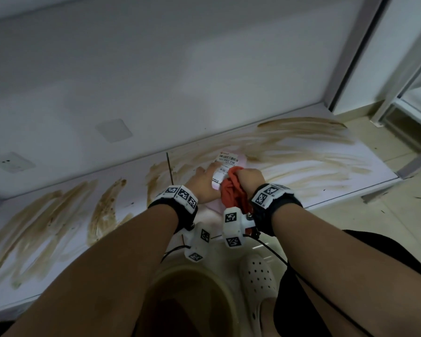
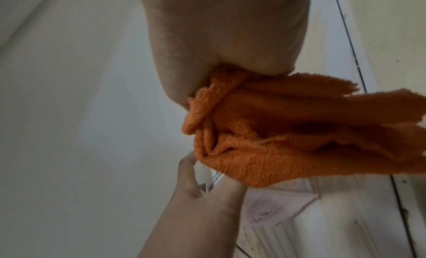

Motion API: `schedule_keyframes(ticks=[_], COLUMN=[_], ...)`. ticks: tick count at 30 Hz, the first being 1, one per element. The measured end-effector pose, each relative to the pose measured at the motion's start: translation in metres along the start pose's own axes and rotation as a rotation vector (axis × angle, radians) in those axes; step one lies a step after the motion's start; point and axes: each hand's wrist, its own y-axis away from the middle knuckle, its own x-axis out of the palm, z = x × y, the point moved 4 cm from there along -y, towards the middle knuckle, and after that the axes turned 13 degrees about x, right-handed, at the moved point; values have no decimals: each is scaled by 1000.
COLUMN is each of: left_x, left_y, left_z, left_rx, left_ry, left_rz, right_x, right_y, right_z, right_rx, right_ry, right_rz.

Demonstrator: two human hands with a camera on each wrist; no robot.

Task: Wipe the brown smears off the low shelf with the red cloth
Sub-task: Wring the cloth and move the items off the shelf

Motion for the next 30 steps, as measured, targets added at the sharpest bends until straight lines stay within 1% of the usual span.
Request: schedule_keyframes(ticks=[1, 2, 3, 4, 5, 6, 8, 10, 13, 15, 18, 20, 22, 25, 30], left_x=[-6, -13, -19, -25, -31, -37, -48, -60, -76, -84, -91, -98, -102, -107, -113], left_y=[7, 14, 22, 30, 40, 49, 67, 90, 133, 171, 232, 280, 332, 412, 537], left_z=[4, 9, 16, 23, 30, 37, 50, 59, 77, 92, 113, 130, 156, 189, 232], left_rx=[8, 7, -3, -18, -32, -53, -74, -94, -174, -218, -242, -301, -398, -547, -804], left_ry=[-5, -20, -35, -50, -59, -65, -64, -46, -39, 5, 139, 145, 134, 138, 69], left_rz=[-13, -27, -47, -66, -87, -106, -157, -215, -292, -349, -432, -501, -583, -701, -838], right_x=[4, 8, 10, 14, 16, 18, 21, 27, 50, 72, 107, 138, 171, 223, 301], right_y=[4, 8, 11, 18, 23, 27, 46, 64, 97, 124, 162, 189, 214, 252, 319], right_z=[2, 5, 9, 7, 6, 8, 15, 22, 30, 31, 30, 28, 25, 21, 13], right_rx=[-1, 72, 51, 27, 47, 74, 39, -4, -78, -107, -139, -164, -207, -280, -312], right_ry=[-104, -193, -206, -187, -213, -214, -106, -69, -26, 2, 10, 20, 74, 203, 295], right_rz=[44, 96, 149, 172, 187, 185, 148, 99, 195, 287, 384, 464, 523, 550, 678])
